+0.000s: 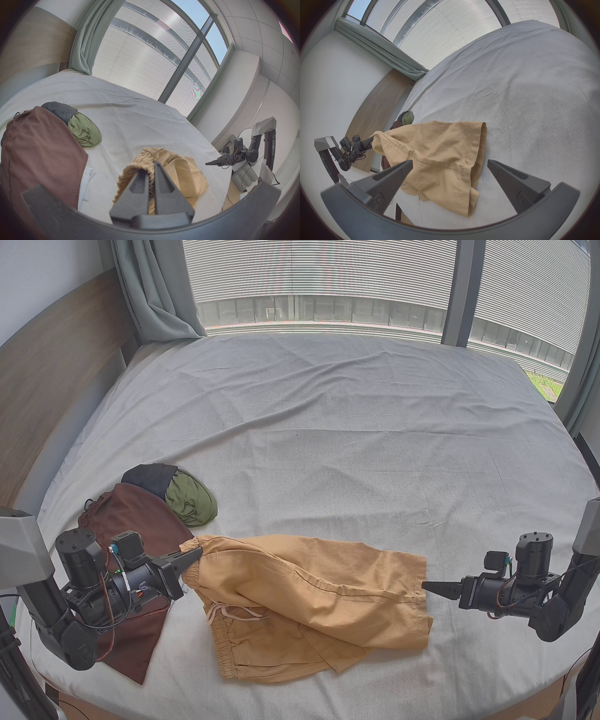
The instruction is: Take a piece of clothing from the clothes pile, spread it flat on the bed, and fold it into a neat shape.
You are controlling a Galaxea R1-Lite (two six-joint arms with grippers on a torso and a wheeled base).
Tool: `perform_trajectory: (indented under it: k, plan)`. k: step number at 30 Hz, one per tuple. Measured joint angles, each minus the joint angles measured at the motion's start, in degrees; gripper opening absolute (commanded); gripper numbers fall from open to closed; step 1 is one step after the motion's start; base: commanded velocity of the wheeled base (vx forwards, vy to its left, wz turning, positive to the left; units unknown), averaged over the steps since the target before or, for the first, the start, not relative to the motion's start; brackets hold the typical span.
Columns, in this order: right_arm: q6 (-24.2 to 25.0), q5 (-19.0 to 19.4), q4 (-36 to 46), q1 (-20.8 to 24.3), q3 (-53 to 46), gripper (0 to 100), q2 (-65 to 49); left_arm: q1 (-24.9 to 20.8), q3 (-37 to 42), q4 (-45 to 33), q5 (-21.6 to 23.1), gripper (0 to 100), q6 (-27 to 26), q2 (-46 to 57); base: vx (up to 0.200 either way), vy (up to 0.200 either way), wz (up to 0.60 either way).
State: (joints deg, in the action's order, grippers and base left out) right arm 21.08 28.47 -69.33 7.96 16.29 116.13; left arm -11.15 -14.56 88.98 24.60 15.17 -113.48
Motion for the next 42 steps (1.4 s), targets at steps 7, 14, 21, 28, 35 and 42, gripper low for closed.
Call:
perform_trajectory:
  k: [7, 14, 21, 28, 35, 42]
  plan:
    - [3.72, -0.17, -9.64, 1.35, -0.26, 100, 5.49, 0.07, -0.11, 0.00, 0.00, 0, 0.00, 0.00, 0.000, 0.000, 0.00]
    - [5.14, -1.54, -18.22, 2.97, -1.10, 100, 12.04, 0.02, -0.13, -0.02, 0.00, 0, 0.02, 0.00, 0.000, 0.000, 0.00]
    - [6.23, -1.97, -18.92, 3.56, -0.78, 100, 15.52, 0.00, -0.13, 0.00, 0.00, 0, 0.02, -0.02, 0.000, 0.000, 0.00]
    - [7.92, -1.93, -18.92, 4.94, 0.13, 100, 16.35, 0.00, -0.10, -0.02, 0.02, 0, 0.00, 0.00, 0.000, 0.000, 0.00]
    - [8.31, -2.02, -18.99, 5.81, 0.49, 0, 16.59, 0.00, -0.13, 0.00, 0.00, 0, 0.02, -0.07, 0.000, 0.000, 0.00]
    - [8.25, -2.06, -18.97, 5.38, 0.55, 0, 16.37, 0.29, -0.43, 0.00, 0.00, 0, 0.02, -0.44, 0.000, 0.000, 0.00]
